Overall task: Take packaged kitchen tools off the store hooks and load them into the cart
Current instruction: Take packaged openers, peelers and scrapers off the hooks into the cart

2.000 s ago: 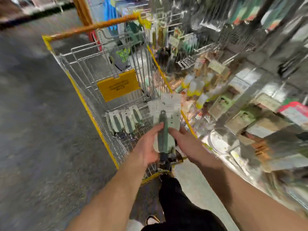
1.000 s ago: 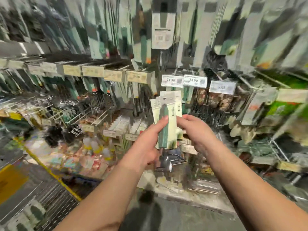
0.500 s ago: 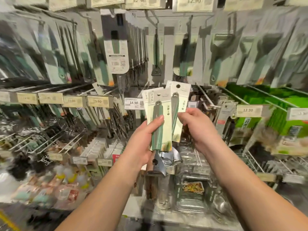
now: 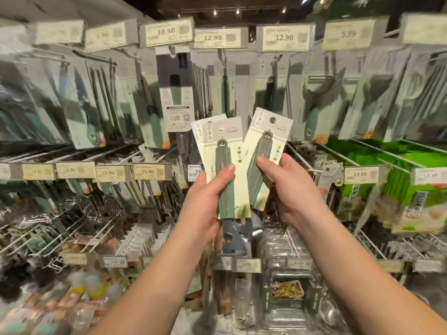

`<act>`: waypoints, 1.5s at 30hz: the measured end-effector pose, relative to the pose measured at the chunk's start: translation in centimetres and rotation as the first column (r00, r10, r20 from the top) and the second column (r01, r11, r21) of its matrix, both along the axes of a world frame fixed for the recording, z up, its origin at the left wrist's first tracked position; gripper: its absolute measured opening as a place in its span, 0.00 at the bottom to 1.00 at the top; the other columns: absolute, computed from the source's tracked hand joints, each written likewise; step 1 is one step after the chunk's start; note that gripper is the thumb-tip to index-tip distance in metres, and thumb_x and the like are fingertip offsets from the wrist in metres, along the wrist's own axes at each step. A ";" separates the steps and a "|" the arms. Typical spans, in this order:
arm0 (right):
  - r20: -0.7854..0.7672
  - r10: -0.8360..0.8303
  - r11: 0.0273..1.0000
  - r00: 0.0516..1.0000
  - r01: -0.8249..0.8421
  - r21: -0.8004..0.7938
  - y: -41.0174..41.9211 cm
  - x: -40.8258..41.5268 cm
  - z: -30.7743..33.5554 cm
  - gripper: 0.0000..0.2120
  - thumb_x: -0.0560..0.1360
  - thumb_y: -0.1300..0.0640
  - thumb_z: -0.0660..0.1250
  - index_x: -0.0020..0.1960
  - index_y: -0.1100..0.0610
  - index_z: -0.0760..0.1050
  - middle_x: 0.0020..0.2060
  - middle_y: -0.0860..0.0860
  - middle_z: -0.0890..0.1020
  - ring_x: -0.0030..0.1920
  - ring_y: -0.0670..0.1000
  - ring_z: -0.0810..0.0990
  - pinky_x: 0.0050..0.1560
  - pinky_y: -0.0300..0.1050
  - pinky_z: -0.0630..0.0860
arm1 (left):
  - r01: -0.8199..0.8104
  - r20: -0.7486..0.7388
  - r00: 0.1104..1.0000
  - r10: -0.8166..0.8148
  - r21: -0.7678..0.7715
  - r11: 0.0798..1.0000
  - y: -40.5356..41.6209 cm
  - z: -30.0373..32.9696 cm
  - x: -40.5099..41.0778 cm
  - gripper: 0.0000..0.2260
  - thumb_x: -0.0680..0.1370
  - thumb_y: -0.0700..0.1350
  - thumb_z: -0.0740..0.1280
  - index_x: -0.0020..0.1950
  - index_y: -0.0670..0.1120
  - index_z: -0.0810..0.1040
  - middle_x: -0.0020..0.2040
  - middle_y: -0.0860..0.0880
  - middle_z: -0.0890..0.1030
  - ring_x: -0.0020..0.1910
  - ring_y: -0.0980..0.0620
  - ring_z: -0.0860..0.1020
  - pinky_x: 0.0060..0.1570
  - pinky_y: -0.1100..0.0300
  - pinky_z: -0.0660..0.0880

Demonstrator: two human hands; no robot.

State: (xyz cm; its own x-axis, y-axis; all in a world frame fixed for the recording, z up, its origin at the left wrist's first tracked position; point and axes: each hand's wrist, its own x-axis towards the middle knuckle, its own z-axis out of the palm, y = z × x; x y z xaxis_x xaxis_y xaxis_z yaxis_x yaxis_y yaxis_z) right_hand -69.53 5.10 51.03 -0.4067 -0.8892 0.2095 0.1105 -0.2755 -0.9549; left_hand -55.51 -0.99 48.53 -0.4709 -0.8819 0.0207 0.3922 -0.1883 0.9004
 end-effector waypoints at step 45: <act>-0.626 -0.161 0.968 0.763 0.245 0.050 -8.1 -11.2 8.3 0.38 0.80 0.40 0.62 0.81 0.58 0.53 0.79 0.54 0.61 0.76 0.55 0.64 0.75 0.55 0.61 | -0.056 -0.069 0.996 0.052 -0.054 0.997 -3.0 5.4 -0.9 0.16 0.77 0.47 0.71 0.64 0.46 0.77 0.54 0.44 0.86 0.52 0.43 0.85 0.46 0.48 0.82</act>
State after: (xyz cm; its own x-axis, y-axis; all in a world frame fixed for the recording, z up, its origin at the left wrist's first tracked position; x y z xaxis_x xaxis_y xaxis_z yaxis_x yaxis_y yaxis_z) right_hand -80.72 -3.01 59.36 -0.4030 -0.8357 0.3731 -0.5548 -0.1011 -0.8258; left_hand -56.41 -4.03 53.96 -0.4187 -0.9025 0.1007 0.4606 -0.1154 0.8801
